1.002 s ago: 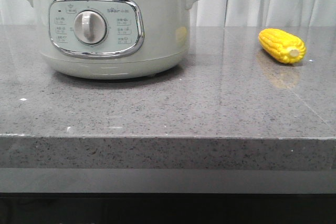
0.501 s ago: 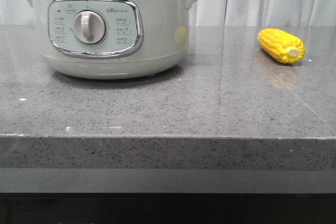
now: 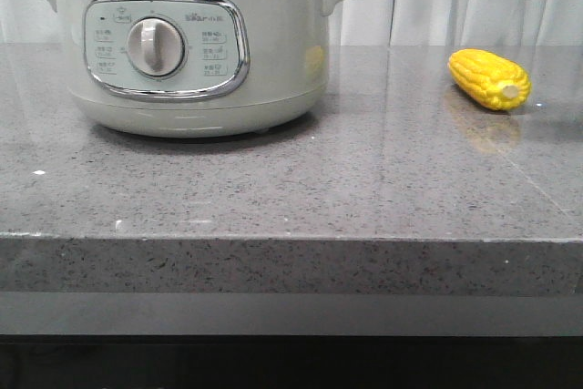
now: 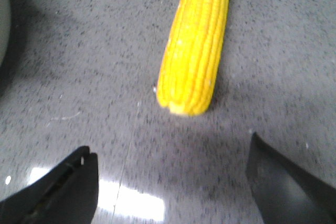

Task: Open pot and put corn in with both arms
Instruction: 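Close the right gripper around the yellow corn cob, then lift the corn with the right gripper and carry it over the pot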

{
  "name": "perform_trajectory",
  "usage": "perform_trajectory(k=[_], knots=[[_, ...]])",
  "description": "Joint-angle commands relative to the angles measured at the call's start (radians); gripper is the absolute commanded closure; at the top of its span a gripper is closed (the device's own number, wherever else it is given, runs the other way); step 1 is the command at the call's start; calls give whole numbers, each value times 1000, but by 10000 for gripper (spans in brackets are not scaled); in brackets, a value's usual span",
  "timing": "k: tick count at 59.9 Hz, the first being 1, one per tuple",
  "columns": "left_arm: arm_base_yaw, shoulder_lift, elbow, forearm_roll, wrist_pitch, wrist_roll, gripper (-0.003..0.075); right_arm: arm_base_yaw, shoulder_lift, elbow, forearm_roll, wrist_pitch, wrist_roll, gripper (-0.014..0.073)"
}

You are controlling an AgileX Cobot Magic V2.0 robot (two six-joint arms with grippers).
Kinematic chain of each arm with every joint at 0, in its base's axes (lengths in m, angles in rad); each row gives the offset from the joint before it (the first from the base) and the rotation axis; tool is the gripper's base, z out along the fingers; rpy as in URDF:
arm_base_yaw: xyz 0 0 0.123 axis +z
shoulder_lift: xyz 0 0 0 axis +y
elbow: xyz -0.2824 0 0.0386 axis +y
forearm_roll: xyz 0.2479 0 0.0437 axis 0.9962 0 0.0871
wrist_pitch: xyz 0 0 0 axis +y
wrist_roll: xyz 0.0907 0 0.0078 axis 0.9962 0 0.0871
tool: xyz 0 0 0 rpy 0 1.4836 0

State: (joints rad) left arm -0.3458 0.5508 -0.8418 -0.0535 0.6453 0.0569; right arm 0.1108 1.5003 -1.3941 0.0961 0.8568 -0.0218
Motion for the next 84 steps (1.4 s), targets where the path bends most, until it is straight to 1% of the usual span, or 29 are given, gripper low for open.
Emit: perform_trajectory(k=[1,12,23,38,54,58,61,64,68,76,84], knots=[[3,-1,-36,-11,-143,-9,499,-4,50,-105,-17,-14,-6,-2],[3,-1,-36,-11,-143,-9,499,-4,197,-244,-59,37,-6,-2],[3,-1,-36,-11,-143,-9,499,-4,313,-335,-60,37,4,0],[3,-1,-36,-11,-143,-9,499,-4,408,-372,-60,32,5,0],[3,-1,-36,-11,-143,-9,499,-4,433,-373,-60,30,5,6],[3,-1,-36,-11,-143,-9,499,-4,433,-373,-60,40,5,48],[3,-1,-36,-11,-143,-9,499,-4,433,-373,-60,51,5,104],[3,-1,-36,-11,-143,-9,499,-4,433,-373,-60,60,5,183],[3,-1,-36,-11,-143,-9,499,-4,433,-374,-60,69,5,237],[3,-1,-36,-11,-143,-9,499,-4,421,-383,-59,82,5,249],[3,-1,-36,-11,-143,-9,499,-2,395,-434,-34,127,5,249]])
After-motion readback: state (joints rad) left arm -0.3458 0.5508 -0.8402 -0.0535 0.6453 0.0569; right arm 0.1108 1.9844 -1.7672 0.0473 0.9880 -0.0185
